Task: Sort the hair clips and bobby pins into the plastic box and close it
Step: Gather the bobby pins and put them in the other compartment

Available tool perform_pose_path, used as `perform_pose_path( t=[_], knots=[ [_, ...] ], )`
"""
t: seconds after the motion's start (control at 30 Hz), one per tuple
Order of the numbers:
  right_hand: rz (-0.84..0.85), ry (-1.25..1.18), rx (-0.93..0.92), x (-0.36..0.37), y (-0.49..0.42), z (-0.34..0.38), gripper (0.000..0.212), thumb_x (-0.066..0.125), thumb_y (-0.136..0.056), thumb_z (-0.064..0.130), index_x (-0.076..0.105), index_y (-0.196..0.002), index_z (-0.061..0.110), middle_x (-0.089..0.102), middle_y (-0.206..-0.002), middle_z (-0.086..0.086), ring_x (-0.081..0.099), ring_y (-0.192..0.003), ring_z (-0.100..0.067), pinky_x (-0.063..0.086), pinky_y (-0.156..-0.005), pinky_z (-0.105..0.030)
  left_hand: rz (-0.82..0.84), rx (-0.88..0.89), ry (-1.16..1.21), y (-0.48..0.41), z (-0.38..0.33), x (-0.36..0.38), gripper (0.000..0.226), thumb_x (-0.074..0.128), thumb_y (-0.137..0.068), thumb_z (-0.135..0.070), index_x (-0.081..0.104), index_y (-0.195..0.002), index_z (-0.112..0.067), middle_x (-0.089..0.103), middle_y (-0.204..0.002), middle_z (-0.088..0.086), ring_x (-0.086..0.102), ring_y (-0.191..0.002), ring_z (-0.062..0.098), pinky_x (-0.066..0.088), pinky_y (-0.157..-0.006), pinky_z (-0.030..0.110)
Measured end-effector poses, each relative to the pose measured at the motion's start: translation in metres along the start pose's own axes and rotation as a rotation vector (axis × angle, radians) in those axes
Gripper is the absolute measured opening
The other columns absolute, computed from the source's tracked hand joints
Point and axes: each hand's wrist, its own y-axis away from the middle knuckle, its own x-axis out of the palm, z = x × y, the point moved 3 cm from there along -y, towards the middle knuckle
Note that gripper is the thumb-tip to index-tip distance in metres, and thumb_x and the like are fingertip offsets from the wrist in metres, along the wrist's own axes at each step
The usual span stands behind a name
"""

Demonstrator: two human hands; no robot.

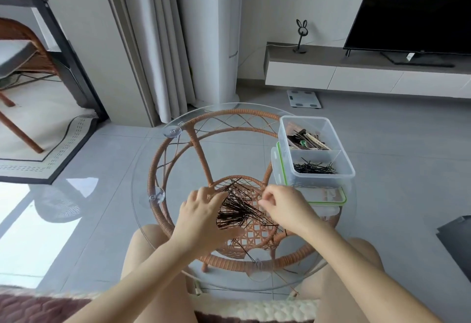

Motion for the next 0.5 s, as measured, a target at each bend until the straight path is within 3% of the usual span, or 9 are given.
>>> perform_pose_path(
  t=[0.1,0.17,0.27,0.37,0.43,0.5],
  knots=[
    [-0.044,0.148,0.149,-0.005,0.014,-0.026,0.021,0.047,-0.094,0.026,0.060,-0.093,0.009,0.065,-0.093,-0.005,0.058,-0.081,-0.019,0.041,-0.067,-0.026,-0.002,0.192,-0.095,0.008,-0.013,0.023,0.106,0.017,-0.051,-0.097,0.000,-0.143,-0.046,0.010,-0.157,0.005,0.003,-0.146,0.028,-0.001,-0.115,0.052],
    [0.003,0.120,0.201,0.003,0.018,-0.034,0.020,0.046,-0.094,0.024,0.058,-0.095,0.009,0.064,-0.095,-0.006,0.057,-0.080,-0.019,0.041,-0.065,-0.025,0.003,0.266,-0.107,0.006,-0.019,0.037,0.104,0.014,-0.051,-0.097,-0.010,-0.140,-0.049,0.006,-0.158,0.007,-0.005,-0.145,0.032,-0.009,-0.113,0.056],
    [0.024,0.013,0.203,0.014,0.018,-0.027,0.015,0.044,-0.094,0.019,0.057,-0.094,0.011,0.064,-0.096,-0.005,0.059,-0.072,-0.018,0.040,-0.055,-0.022,-0.028,0.271,-0.124,-0.004,-0.018,0.047,0.094,0.020,-0.065,-0.090,0.002,-0.144,-0.043,0.012,-0.157,0.007,0.001,-0.146,0.031,-0.008,-0.116,0.054],
    [0.033,-0.048,0.195,0.026,0.012,-0.011,0.017,0.042,-0.092,0.009,0.058,-0.094,0.005,0.063,-0.098,-0.009,0.063,-0.077,-0.023,0.053,-0.067,-0.033,-0.074,0.242,-0.174,-0.013,-0.015,0.050,0.075,0.016,-0.081,-0.075,0.025,-0.142,-0.031,0.042,-0.145,0.010,0.030,-0.139,0.034,0.006,-0.112,0.054],
    [0.038,-0.061,0.192,0.033,0.006,0.000,0.019,0.040,-0.091,0.006,0.059,-0.093,0.003,0.063,-0.101,-0.013,0.065,-0.081,-0.026,0.055,-0.075,-0.039,-0.092,0.213,-0.158,-0.018,-0.010,0.053,0.068,0.012,-0.087,-0.067,0.026,-0.141,-0.029,0.043,-0.144,0.011,0.032,-0.138,0.035,0.008,-0.116,0.056],
    [0.050,-0.126,0.202,0.038,0.000,0.007,0.023,0.038,-0.090,0.005,0.061,-0.091,0.002,0.064,-0.106,-0.016,0.068,-0.070,-0.025,0.056,-0.066,-0.036,-0.123,0.183,-0.127,-0.022,-0.008,0.051,0.064,0.011,-0.089,-0.062,0.027,-0.141,-0.028,0.040,-0.147,0.011,0.028,-0.139,0.035,0.011,-0.112,0.058]
  ],
)
